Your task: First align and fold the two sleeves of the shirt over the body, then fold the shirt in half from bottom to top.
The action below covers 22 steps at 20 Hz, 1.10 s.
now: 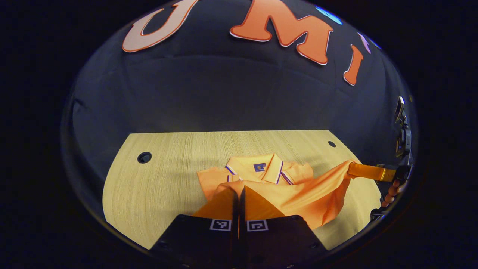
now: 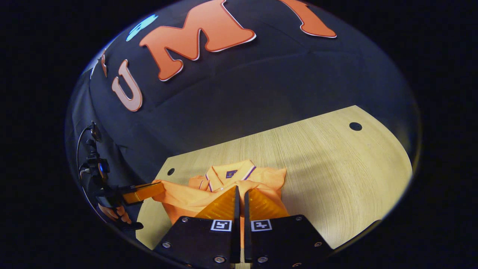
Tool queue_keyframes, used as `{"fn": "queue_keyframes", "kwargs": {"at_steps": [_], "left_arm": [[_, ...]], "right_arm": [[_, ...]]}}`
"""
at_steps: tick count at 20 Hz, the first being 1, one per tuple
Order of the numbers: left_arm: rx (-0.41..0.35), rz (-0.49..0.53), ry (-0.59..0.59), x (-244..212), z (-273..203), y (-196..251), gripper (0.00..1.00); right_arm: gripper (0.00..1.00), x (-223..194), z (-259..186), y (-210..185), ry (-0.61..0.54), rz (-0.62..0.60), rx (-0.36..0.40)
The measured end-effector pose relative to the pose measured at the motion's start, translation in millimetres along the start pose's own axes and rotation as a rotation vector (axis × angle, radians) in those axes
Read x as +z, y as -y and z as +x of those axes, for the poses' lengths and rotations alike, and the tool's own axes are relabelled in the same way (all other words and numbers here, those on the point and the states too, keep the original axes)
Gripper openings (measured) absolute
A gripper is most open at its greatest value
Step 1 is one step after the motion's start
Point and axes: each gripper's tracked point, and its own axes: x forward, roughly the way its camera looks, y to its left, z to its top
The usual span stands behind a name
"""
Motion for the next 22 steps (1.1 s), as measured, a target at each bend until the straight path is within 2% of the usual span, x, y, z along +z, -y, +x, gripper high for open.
{"fn": "queue_keyframes", "kwargs": {"at_steps": [1, 4, 5, 7, 8, 9, 10, 11, 12, 13, 14, 16, 18, 22], "left_arm": [[-0.011, 0.0, -0.011, 3.3, 10.3, -1.4, 0.01], [0.032, -0.004, 0.014, 22.7, 35.9, -19.0, 0.02], [0.037, -0.025, 0.031, 30.9, 38.9, -21.6, 0.17], [0.078, -0.049, 0.08, 46.8, 46.7, -32.6, 0.77], [0.094, -0.041, 0.092, 50.3, 43.6, -35.1, 0.81], [0.098, -0.034, 0.084, 47.7, 40.3, -34.1, 0.89], [0.102, -0.035, 0.081, 47.2, 35.7, -36.6, 0.92], [0.098, -0.042, 0.086, 50.2, 31.9, -36.1, 0.98], [0.107, -0.046, 0.099, 53.3, 29.3, -36.5, 1.0], [0.12, -0.044, 0.111, 56.8, 25.0, -38.3, 0.99], [0.133, -0.037, 0.123, 58.3, 17.4, -39.0, 0.99], [0.153, -0.014, 0.161, 66.3, -0.6, -40.2, 0.99], [0.174, -0.001, 0.2, 70.7, -22.8, -40.5, 0.99], [0.215, 0.013, 0.266, 73.5, -73.5, -40.4, 0.99]], "right_arm": [[0.05, 5.0, 12.1, 4.6, -0.005, -0.006, -0.015], [0.05, 26.4, 46.1, 16.1, -0.003, 0.004, -0.062], [0.05, 34.1, 53.0, 15.7, -0.007, 0.021, -0.059], [0.19, 49.3, 64.1, 11.2, 0.01, 0.036, -0.047], [0.36, 55.3, 64.5, 11.4, 0.028, 0.021, -0.052], [0.39, 59.7, 61.3, 10.9, 0.043, 0.006, -0.056], [0.55, 60.5, 59.0, 11.1, 0.046, -0.008, -0.061], [0.67, 57.9, 57.3, 11.1, 0.042, -0.019, -0.063], [0.68, 56.9, 53.8, 10.0, 0.042, -0.04, -0.064], [0.8, 57.1, 48.2, 10.5, 0.046, -0.066, -0.07], [0.87, 58.0, 42.7, 10.2, 0.055, -0.093, -0.075], [0.93, 62.5, 29.8, 5.4, 0.081, -0.129, -0.075], [0.97, 67.3, 13.5, 1.6, 0.111, -0.15, -0.076], [0.98, 78.9, -29.9, -3.8, 0.188, -0.206, -0.086]]}}
